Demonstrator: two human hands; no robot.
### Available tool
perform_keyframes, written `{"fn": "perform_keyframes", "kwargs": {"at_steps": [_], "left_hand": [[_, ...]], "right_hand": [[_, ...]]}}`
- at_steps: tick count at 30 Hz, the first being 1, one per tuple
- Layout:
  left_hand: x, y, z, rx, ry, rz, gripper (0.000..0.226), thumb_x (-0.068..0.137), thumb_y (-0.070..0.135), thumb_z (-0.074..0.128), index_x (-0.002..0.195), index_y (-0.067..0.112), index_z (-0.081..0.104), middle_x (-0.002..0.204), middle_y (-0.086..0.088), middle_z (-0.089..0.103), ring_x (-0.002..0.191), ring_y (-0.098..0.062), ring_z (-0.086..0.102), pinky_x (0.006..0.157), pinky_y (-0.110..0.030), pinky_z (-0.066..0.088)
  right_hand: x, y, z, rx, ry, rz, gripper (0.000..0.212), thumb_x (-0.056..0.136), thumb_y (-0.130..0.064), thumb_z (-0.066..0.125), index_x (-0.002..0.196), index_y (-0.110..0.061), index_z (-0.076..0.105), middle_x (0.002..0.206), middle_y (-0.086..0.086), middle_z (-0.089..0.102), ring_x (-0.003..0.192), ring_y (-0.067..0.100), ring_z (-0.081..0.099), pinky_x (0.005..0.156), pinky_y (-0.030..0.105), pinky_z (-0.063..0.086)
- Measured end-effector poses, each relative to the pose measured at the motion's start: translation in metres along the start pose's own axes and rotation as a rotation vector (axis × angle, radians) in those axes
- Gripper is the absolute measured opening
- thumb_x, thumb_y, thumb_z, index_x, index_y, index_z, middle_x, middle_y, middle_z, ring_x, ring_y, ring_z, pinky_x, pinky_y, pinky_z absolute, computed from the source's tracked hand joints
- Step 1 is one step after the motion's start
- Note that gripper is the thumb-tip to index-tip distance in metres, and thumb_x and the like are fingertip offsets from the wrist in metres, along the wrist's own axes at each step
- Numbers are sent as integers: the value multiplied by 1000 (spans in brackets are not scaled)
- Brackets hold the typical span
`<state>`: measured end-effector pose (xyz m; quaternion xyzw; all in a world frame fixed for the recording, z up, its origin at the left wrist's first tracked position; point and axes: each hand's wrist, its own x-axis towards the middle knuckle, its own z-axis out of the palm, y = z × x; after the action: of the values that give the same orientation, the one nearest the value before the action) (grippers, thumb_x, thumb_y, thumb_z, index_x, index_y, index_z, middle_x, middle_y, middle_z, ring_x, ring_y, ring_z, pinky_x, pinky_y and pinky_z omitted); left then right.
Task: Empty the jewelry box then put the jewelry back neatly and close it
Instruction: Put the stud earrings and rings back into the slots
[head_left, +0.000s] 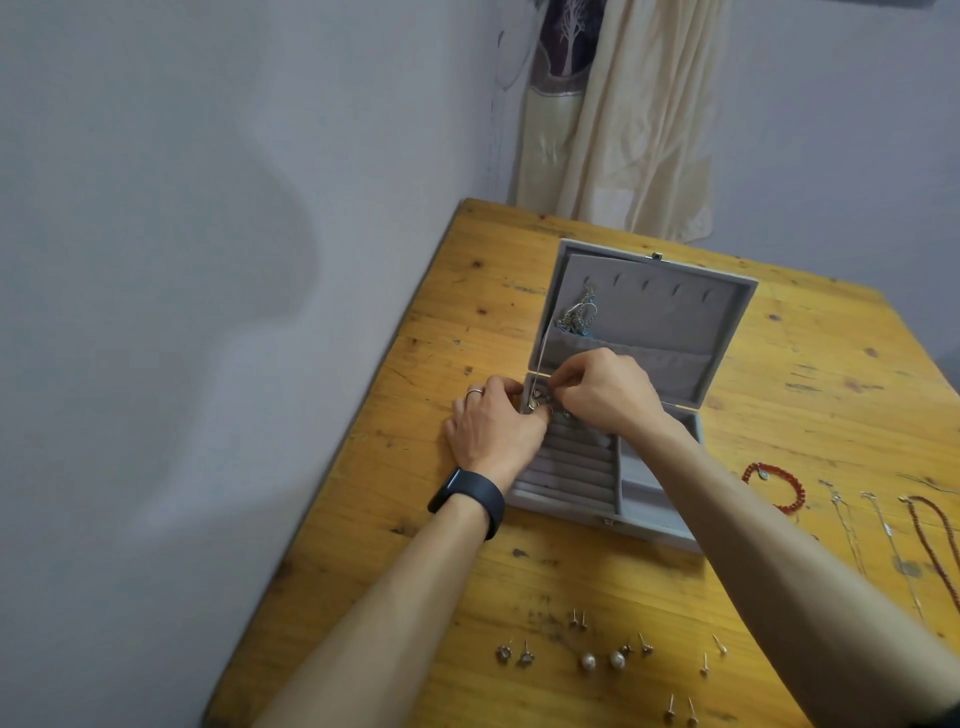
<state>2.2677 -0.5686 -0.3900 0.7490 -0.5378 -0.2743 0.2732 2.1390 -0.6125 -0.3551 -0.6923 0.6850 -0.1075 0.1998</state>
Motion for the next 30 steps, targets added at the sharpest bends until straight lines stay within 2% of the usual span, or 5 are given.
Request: {"fn": "perform_keyframes", "kwargs": {"at_steps": [5, 13, 21, 24, 30], "left_hand": [[0, -2, 0, -4, 1, 7, 42, 85, 52, 65, 120, 32, 57, 131, 3, 55, 126, -23, 43, 103, -40, 32], [3, -2, 1, 2, -11, 0, 42, 85, 51, 64, 122, 32, 56, 133, 2, 54, 128, -24, 42, 104, -40, 31], [4, -4, 2, -16, -12, 5, 39, 86, 49, 63, 120, 32, 57, 131, 3, 56, 126, -23, 43, 103, -41, 32], [3, -4, -1, -29, -34, 9, 40, 85, 50, 63, 121, 32, 57, 131, 3, 55, 126, -24, 43, 103, -40, 33], [-8, -13, -18, -152, -115, 67, 35, 85, 43, 68, 116, 34, 55, 121, 6, 60, 120, -21, 51, 100, -45, 46]], "right_hand": [[0, 5, 0, -14, 17, -38, 4, 85, -37, 69, 88, -40, 70, 95, -11, 72, 93, 19, 64, 76, 34, 55], [0, 3, 7, -12, 69, -22, 9, 84, -47, 71, 87, -39, 67, 95, -9, 71, 92, 21, 65, 78, 40, 57], [-7, 10, 4, 61, 56, -68, 14, 89, -31, 63, 95, -36, 74, 95, -8, 74, 92, 20, 66, 80, 38, 57], [-21, 18, 0, 102, 122, -74, 23, 91, -25, 55, 99, -36, 74, 96, -8, 74, 91, 19, 67, 81, 36, 56], [-84, 34, -19, 198, 268, -133, 17, 94, -27, 62, 104, -31, 75, 100, -9, 70, 83, 6, 60, 75, 23, 48]]}}
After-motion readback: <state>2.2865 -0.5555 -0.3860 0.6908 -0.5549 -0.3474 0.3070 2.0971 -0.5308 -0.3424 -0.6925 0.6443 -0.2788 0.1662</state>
